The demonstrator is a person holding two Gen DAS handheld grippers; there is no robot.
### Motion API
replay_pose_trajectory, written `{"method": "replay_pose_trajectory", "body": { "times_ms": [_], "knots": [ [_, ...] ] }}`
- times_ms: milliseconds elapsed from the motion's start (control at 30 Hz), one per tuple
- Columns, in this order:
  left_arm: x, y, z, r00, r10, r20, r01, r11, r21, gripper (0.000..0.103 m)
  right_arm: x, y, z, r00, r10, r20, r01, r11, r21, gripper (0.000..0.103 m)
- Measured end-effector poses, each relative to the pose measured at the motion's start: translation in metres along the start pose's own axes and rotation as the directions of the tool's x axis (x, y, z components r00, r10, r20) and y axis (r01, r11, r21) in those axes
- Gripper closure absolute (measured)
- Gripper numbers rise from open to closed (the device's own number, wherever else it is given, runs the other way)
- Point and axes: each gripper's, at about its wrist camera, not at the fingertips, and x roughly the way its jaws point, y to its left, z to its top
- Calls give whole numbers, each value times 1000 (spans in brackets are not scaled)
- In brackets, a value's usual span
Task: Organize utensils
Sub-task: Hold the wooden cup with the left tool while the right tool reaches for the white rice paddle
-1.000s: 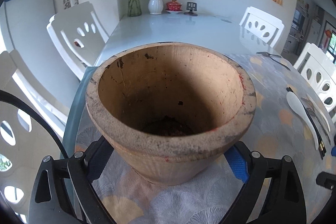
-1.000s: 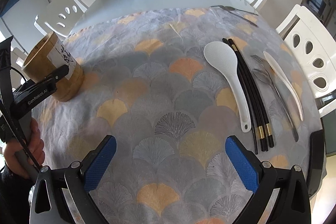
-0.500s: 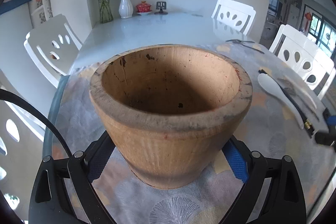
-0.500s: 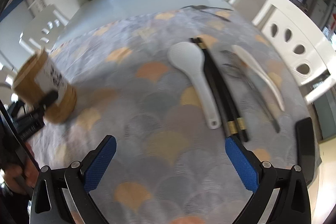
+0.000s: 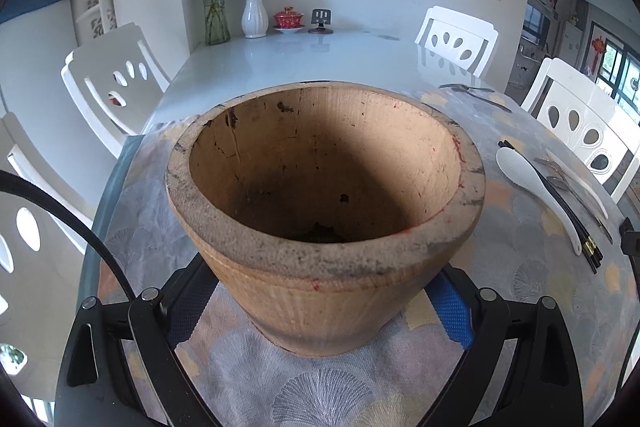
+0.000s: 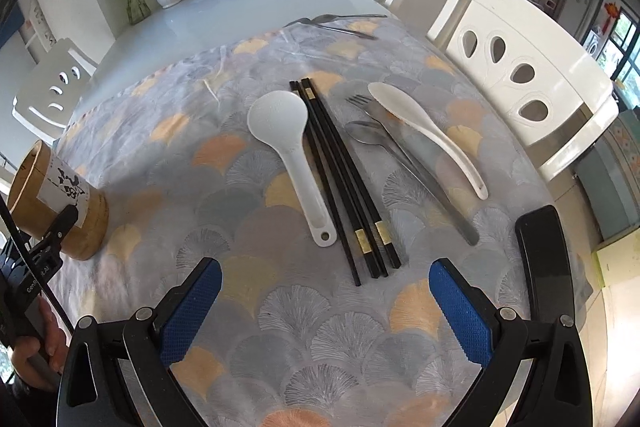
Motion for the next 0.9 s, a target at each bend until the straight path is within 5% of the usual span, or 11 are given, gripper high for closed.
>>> {"method": "replay_pose_trajectory", "body": {
  "times_ms": [200,467,633,767,900],
  "knots": [
    [-2,1,-11,997,-3,79,5,1000,-18,8,-5,8,-2,999,-38,31,40,998,-57,0],
    [6,9,-12,997,-48,57,52,997,-62,7,3,-2,3,997,-75,31,78,994,-74,0],
    [7,9,-13,997,-52,62,56,996,-66,6,27,-8,20,999,-40,2,40,998,-38,1],
    [9,12,-13,996,-71,54,76,993,-87,5,43,-14,34,999,15,-41,-14,1000,18,16],
    [9,13,-13,997,-56,52,60,995,-75,6,47,-9,47,998,41,-46,-41,999,11,16]
  ]
}}
